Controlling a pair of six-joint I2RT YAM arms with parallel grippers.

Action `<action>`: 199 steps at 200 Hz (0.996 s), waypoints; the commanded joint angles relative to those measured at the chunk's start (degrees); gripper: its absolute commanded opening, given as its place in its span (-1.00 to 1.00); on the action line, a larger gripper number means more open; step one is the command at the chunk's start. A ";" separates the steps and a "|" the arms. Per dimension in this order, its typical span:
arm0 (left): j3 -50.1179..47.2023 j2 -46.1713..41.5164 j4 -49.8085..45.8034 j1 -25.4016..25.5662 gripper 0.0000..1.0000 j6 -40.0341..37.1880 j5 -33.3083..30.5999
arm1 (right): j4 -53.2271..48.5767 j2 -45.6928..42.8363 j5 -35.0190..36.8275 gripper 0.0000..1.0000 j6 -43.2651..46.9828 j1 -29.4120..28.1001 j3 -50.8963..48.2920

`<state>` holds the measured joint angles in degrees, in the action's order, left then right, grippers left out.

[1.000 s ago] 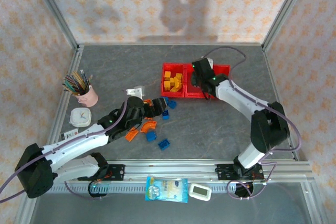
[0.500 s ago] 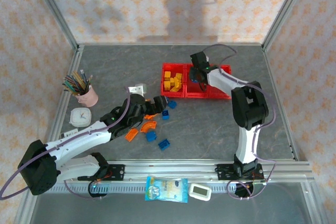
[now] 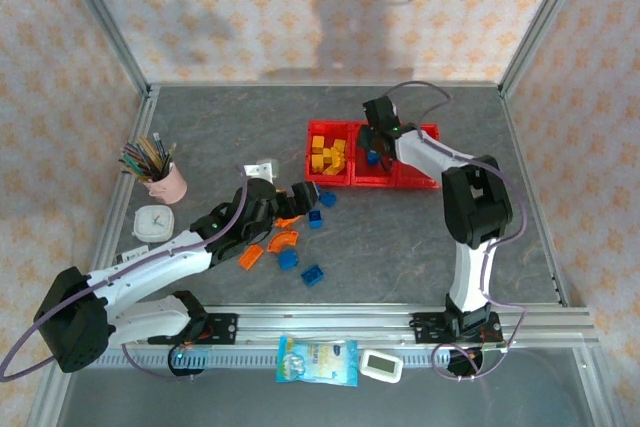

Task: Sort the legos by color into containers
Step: Place the lego in the container, then pick up the lego from the center of the table.

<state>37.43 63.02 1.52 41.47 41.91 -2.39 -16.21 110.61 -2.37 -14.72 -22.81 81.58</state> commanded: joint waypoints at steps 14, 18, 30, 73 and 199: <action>0.49 -2.87 -0.49 -0.87 0.98 -1.21 -1.15 | -0.23 -9.88 0.24 -0.06 0.49 -0.34 -5.03; 0.42 -3.17 -0.70 -0.87 0.98 -1.22 -1.13 | -0.31 -10.67 0.04 -0.06 0.37 -0.46 -5.73; -0.01 -4.18 -1.44 -0.87 0.98 -1.22 -1.48 | -0.52 -13.04 -0.57 -0.05 -0.03 -1.29 -7.96; -2.41 -8.61 -4.26 -0.98 0.98 -0.67 -3.41 | -1.99 -19.52 1.24 0.00 -2.13 -8.21 -15.11; -8.42 -18.17 -9.29 -1.22 0.98 2.83 -8.54 | -1.93 -14.40 8.22 0.41 -14.95 -31.20 -18.88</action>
<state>30.06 46.17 -5.72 40.71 43.72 -8.45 -17.67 93.03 2.66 -26.22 -52.49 62.63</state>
